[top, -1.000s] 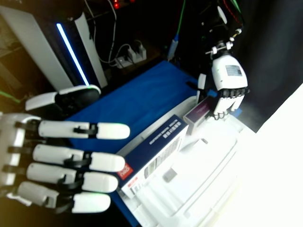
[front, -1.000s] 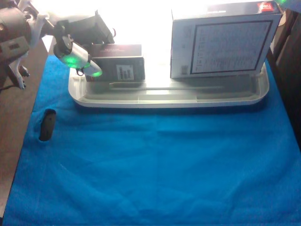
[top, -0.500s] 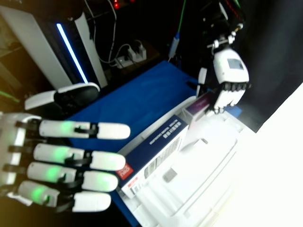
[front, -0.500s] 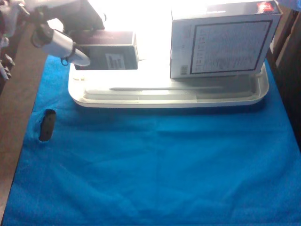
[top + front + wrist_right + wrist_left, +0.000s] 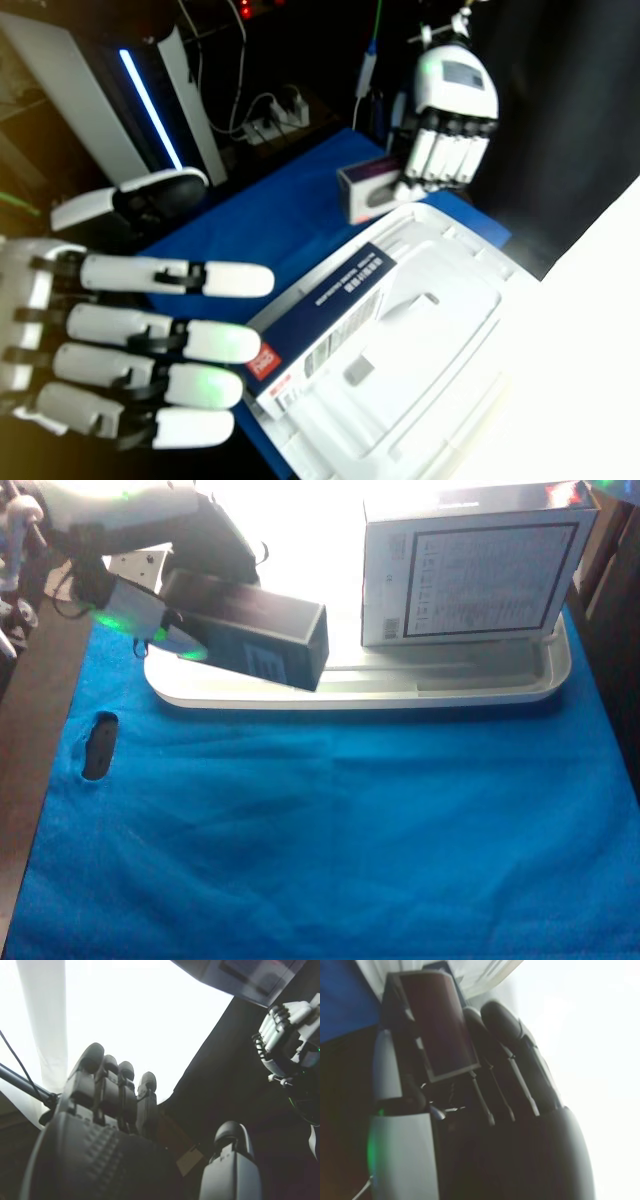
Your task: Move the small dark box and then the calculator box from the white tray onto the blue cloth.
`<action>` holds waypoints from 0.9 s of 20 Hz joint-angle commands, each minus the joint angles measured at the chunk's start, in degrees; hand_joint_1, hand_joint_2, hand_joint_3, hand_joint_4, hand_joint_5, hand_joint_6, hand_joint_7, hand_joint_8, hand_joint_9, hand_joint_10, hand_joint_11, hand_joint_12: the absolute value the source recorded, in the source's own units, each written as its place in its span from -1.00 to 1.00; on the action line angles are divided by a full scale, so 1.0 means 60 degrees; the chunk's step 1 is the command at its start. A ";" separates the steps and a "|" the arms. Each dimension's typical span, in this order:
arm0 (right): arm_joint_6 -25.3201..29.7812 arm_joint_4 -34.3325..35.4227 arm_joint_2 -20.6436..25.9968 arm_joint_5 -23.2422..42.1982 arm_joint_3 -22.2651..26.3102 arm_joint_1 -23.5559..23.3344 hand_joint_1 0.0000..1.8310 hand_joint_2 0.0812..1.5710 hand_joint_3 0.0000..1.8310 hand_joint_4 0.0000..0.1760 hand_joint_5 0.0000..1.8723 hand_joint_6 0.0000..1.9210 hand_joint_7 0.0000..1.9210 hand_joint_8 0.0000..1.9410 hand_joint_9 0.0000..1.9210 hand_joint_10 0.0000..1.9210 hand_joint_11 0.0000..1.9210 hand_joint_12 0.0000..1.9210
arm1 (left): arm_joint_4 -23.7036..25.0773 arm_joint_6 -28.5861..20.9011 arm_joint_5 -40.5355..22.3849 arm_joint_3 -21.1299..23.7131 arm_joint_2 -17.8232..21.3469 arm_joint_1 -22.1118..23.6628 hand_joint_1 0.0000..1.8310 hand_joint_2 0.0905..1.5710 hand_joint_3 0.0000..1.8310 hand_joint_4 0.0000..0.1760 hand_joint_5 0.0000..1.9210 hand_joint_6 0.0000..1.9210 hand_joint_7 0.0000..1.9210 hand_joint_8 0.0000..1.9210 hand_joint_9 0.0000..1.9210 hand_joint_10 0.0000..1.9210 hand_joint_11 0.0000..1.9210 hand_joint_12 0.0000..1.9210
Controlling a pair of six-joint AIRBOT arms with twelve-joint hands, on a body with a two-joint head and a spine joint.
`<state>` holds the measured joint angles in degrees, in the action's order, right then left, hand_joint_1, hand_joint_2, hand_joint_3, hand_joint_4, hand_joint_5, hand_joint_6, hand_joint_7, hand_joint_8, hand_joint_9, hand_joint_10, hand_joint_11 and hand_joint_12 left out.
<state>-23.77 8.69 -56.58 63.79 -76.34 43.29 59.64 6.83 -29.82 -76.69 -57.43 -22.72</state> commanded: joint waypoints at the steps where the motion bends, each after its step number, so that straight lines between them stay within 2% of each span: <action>1: 0.0120 0.0199 0.0014 0.1204 -0.0028 -0.0159 -0.68 0.12 -1.00 0.03 -0.63 -1.00 -0.75 -1.00 -0.81 -1.00 -1.00 -0.40 | -0.0330 -0.0424 -0.0631 0.0081 0.0101 -0.0008 0.39 0.34 -1.00 -1.00 0.10 -0.31 0.12 0.09 0.12 -0.07 -0.10 0.45; 2: 0.0120 0.0199 0.0014 0.1204 -0.0028 -0.0159 -0.68 0.12 -1.00 0.03 -0.63 -1.00 -0.75 -1.00 -0.81 -1.00 -1.00 -0.40 | -0.0252 -0.0501 -0.0682 0.0152 0.0124 -0.0094 0.39 0.34 -1.00 -1.00 0.10 -0.31 0.12 0.09 0.12 -0.07 -0.10 0.45; 3: 0.0121 0.0199 0.0014 0.1204 -0.0028 -0.0159 -0.70 0.12 -1.00 0.07 -0.64 -1.00 -0.75 -1.00 -0.82 -1.00 -1.00 -0.44 | -0.0209 -0.0584 -0.0742 0.0228 0.0143 -0.0225 0.38 0.35 -1.00 -1.00 0.03 -0.14 0.12 0.04 0.10 -0.04 -0.10 0.51; 4: 0.0124 0.0199 0.0014 0.1204 -0.0026 -0.0159 -0.69 0.12 -1.00 0.13 -0.63 -1.00 -0.75 -1.00 -0.82 -1.00 -1.00 -0.45 | -0.0214 -0.0662 -0.0794 0.0266 0.0163 -0.0346 0.37 0.35 -1.00 -1.00 0.03 -0.12 0.12 0.03 0.10 -0.03 -0.10 0.51; 5: 0.0128 0.0199 0.0014 0.1204 -0.0025 -0.0159 -0.69 0.12 -1.00 0.13 -0.63 -1.00 -0.75 -1.00 -0.82 -1.00 -1.00 -0.45 | -0.0247 -0.0725 -0.0831 0.0305 0.0174 -0.0495 0.37 0.35 -1.00 -1.00 0.03 -0.12 0.12 0.03 0.10 -0.03 -0.10 0.51; 6: 0.0140 0.0199 0.0013 0.1204 -0.0024 -0.0159 -0.68 0.11 -1.00 0.13 -0.63 -1.00 -0.73 -1.00 -0.80 -1.00 -1.00 -0.37 | -0.0282 -0.0740 -0.0823 0.0336 0.0172 -0.0703 0.37 0.35 -1.00 -1.00 0.03 -0.12 0.11 0.03 0.05 0.11 -0.16 0.61; 8: 0.0148 0.0199 -0.0019 0.1203 -0.0026 -0.0159 -0.70 0.12 -1.00 0.01 -0.63 -1.00 -0.74 -1.00 -0.81 -1.00 -1.00 -0.43 | -0.0361 -0.0740 -0.0759 0.0335 0.0114 -0.1012 0.39 0.36 -1.00 -1.00 0.03 -0.19 0.10 0.13 0.02 0.14 -0.17 0.58; 9: 0.0149 0.0199 -0.0027 0.1203 -0.0027 -0.0159 -0.70 0.12 -1.00 0.01 -0.63 -1.00 -0.74 -1.00 -0.81 -1.00 -1.00 -0.43 | -0.0407 -0.0740 -0.0761 0.0334 0.0095 -0.1111 0.39 0.36 -1.00 -1.00 0.03 -0.19 0.10 0.13 0.02 0.14 -0.17 0.58; 10: 0.0149 0.0198 -0.0036 0.1203 -0.0029 -0.0159 -0.70 0.12 -1.00 0.09 -0.63 -1.00 -0.74 -1.00 -0.82 -1.00 -1.00 -0.50 | -0.0463 -0.0740 -0.0760 0.0327 0.0050 -0.1225 0.38 0.36 -1.00 -1.00 0.00 -0.12 0.11 0.08 0.07 0.00 -0.09 0.38; 12: 0.0149 0.0198 -0.0036 0.1203 -0.0028 -0.0159 -0.69 0.13 -1.00 0.12 -0.63 -1.00 -0.74 -1.00 -0.82 -1.00 -1.00 -0.47 | -0.0496 -0.0740 -0.0740 0.0288 -0.0054 -0.1349 0.38 0.37 -1.00 -1.00 -0.01 -0.09 0.11 0.07 0.08 -0.03 -0.08 0.38; 14: 0.0150 0.0198 -0.0036 0.1203 -0.0027 -0.0160 -0.69 0.13 -1.00 0.13 -0.63 -1.00 -0.72 -0.99 -0.82 -1.00 -1.00 -0.47 | -0.0516 -0.0740 -0.0692 0.0182 -0.0218 -0.1483 0.38 0.34 -1.00 -1.00 0.02 -0.13 0.17 -0.05 0.13 -0.03 -0.05 0.41; 15: 0.0150 0.0198 -0.0036 0.1203 -0.0026 -0.0160 -0.70 0.12 -1.00 0.20 -0.63 -1.00 -0.73 -1.00 -0.81 -1.00 -1.00 -0.47 | -0.0546 -0.0740 -0.0687 0.0144 -0.0271 -0.1522 0.39 0.33 -1.00 -1.00 0.05 -0.21 0.16 0.00 0.11 0.05 -0.05 0.49; 16: 0.0151 0.0198 -0.0036 0.1203 -0.0026 -0.0160 -0.69 0.11 -1.00 0.26 -0.63 -1.00 -0.73 -1.00 -0.81 -1.00 -1.00 -0.47 | -0.0547 -0.0740 -0.0669 0.0124 -0.0303 -0.1539 0.39 0.36 -1.00 -1.00 0.02 -0.21 0.12 0.10 0.07 0.09 -0.10 0.51; 17: 0.0154 0.0198 -0.0036 0.1203 -0.0025 -0.0160 -0.69 0.11 -1.00 0.22 -0.63 -1.00 -0.71 -0.99 -0.81 -0.99 -1.00 -0.47 | -0.0536 -0.0740 -0.0648 0.0117 -0.0318 -0.1551 0.39 0.37 -1.00 -1.00 0.00 -0.18 0.09 0.16 0.04 0.11 -0.14 0.55; 18: 0.0157 0.0198 -0.0037 0.1203 -0.0025 -0.0160 -0.69 0.11 -1.00 0.20 -0.63 -1.00 -0.72 -1.00 -0.81 -1.00 -1.00 -0.43 | -0.0519 -0.0740 -0.0646 0.0109 -0.0322 -0.1555 0.38 0.37 -1.00 -1.00 -0.01 -0.11 0.11 0.07 0.00 0.02 -0.24 0.50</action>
<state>-23.35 8.75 -56.80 64.03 -76.34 43.29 58.78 4.78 -30.63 -75.77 -59.16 -32.45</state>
